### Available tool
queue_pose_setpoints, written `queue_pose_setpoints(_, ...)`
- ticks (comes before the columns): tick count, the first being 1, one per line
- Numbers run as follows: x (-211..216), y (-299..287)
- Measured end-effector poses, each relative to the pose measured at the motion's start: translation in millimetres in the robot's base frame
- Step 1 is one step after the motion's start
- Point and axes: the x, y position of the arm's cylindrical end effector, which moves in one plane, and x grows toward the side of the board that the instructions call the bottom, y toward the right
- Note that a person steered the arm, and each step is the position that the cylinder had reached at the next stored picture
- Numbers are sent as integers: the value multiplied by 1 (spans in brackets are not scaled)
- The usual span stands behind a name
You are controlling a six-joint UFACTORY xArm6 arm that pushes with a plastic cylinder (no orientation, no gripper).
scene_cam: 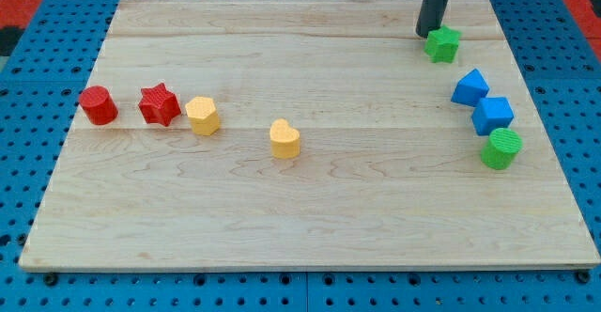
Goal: Place green star to the bottom right of the yellow heart
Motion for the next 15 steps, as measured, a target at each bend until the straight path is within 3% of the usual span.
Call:
queue_pose_setpoints(1,-20,45)
queue_pose_setpoints(3,-7,49)
queue_pose_setpoints(8,111,-91)
queue_pose_setpoints(13,95,-163)
queue_pose_setpoints(15,52,-187)
